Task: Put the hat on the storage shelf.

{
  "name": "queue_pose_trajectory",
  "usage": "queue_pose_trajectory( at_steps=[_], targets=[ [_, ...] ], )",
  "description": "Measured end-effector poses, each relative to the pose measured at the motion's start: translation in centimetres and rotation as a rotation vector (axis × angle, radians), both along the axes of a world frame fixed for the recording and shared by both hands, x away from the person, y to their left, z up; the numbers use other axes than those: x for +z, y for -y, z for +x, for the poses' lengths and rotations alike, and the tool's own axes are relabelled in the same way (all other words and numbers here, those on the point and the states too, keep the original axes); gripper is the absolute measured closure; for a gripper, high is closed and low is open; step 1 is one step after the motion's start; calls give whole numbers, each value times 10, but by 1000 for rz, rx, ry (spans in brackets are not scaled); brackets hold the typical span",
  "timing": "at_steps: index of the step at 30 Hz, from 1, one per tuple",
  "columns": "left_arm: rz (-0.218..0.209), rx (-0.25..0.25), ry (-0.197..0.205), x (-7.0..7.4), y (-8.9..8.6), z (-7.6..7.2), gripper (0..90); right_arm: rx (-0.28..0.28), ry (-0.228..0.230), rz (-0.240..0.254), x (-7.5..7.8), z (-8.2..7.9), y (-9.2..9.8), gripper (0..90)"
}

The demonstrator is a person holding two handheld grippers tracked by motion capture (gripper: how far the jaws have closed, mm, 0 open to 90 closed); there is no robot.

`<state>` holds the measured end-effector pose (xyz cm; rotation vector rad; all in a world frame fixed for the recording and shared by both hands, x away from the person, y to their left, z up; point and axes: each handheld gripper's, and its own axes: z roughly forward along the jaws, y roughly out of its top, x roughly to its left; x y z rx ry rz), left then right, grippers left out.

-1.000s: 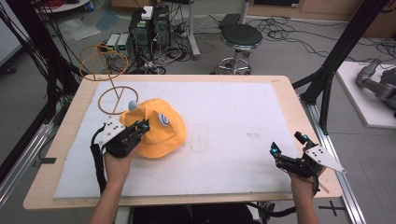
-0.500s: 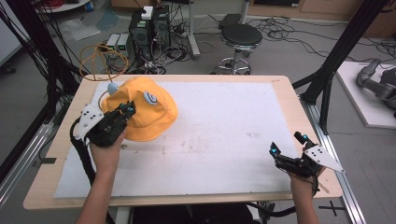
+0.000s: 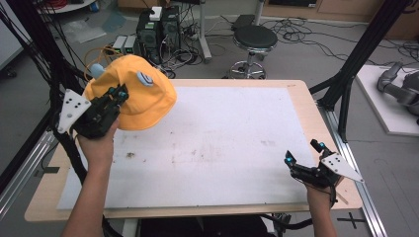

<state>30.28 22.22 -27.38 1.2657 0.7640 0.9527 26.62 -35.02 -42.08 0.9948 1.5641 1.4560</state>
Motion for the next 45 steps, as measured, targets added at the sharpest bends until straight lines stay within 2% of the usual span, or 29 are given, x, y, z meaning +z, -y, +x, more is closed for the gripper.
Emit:
queue_pose_trajectory(
  at_steps=[5, 8, 11, 13, 14, 20, 24, 31, 32, 35, 36, 41, 45],
  targets=[
    [-7, 28, 19, 14, -8, 5, 882, -1, 1, 0, 0, -1, -1, 32],
    [2, 65, 51, 30, -16, 11, 882, 3, -9, -4, -1, 0, -2, 31],
    [5, 79, 59, 35, -19, 14, 882, 7, -9, -14, -2, 2, -2, 31],
    [13, 98, 72, 40, -23, 18, 882, 12, -10, -12, -2, 2, -4, 31],
    [3, 120, 77, 44, -27, 23, 882, 18, -10, -14, -2, 2, -4, 31],
    [-34, 155, 73, 51, -38, 37, 882, 27, -2, -22, -1, 2, -7, 31],
    [-36, 189, 63, 54, -45, 48, 882, 29, 3, -31, -1, 2, -9, 31],
    [-61, 222, 54, 53, -56, 62, 881, 34, 2, -33, -2, 3, -11, 31],
    [-70, 231, 43, 50, -59, 67, 882, 35, 2, -30, -2, 3, -11, 31],
    [-72, 238, 34, 48, -60, 73, 881, 36, 5, -34, -2, 3, -11, 31],
    [-67, 233, 29, 45, -62, 79, 881, 34, 6, -37, -2, 3, -11, 31],
    [-47, 237, 18, 39, -65, 89, 881, 36, 1, -37, -3, 4, -11, 31],
    [-59, 246, 3, 33, -66, 99, 881, 40, -1, -38, -3, 6, -12, 31]
  ],
)
